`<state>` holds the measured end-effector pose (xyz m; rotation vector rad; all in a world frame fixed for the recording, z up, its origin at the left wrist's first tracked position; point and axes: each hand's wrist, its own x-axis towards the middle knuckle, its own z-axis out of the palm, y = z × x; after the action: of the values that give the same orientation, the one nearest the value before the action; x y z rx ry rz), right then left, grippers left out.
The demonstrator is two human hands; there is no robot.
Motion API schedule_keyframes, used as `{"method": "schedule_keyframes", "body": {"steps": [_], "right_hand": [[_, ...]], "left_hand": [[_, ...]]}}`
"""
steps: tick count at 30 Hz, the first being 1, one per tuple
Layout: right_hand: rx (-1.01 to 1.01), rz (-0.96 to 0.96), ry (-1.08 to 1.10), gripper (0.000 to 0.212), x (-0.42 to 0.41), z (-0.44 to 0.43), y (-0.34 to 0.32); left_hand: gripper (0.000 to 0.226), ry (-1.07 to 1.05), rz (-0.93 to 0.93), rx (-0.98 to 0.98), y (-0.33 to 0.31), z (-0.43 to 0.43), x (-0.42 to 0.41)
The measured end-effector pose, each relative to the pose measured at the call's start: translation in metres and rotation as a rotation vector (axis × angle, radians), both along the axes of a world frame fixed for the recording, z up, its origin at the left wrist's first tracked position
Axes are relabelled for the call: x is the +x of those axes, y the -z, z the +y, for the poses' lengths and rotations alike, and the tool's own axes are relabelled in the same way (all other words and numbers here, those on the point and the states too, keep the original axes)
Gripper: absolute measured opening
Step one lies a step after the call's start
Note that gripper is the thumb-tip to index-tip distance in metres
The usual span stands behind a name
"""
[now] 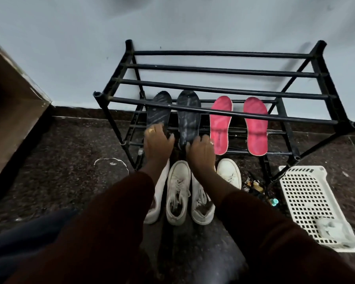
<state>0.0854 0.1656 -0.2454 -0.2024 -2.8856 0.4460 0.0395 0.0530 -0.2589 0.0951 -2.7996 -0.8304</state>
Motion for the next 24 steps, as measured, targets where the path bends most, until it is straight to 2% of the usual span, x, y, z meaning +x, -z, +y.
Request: {"method": "schedule_keyframes", "body": {"steps": [2, 4, 7, 11, 14, 18, 22, 24], "right_hand": [[0.014, -0.141, 0.078, 0.043, -0.027, -0.009, -0.002], [-0.099, -0.275, 0.213, 0.076, -0.049, -0.014, 0.003], [-0.186, -0.391, 0.286, 0.103, -0.064, -0.018, 0.009], [-0.365, -0.439, 0.308, 0.099, -0.068, -0.018, 0.010], [-0.397, -0.421, 0.324, 0.100, -0.055, -0.016, 0.012], [-0.435, -0.364, 0.298, 0.101, -0.008, -0.013, 0.006], [-0.478, -0.336, 0.252, 0.071, 0.057, -0.019, 0.009], [-0.503, -0.354, 0.289, 0.072, 0.091, -0.027, 0.016]], "left_hand": [[0.074, -0.097, -0.126, -0.032, -0.002, -0.004, -0.021], [0.100, -0.168, -0.291, -0.016, -0.001, -0.007, -0.036], [0.117, -0.212, -0.460, 0.122, 0.004, -0.006, -0.048], [0.103, -0.247, -0.453, 0.155, 0.014, -0.004, -0.049], [0.093, -0.262, -0.415, 0.145, 0.013, -0.002, -0.034], [0.091, -0.290, -0.351, 0.258, 0.005, -0.003, 0.009], [0.085, -0.268, -0.335, 0.270, -0.002, -0.012, 0.070], [0.095, -0.269, -0.342, 0.313, 0.003, -0.015, 0.108]]}}
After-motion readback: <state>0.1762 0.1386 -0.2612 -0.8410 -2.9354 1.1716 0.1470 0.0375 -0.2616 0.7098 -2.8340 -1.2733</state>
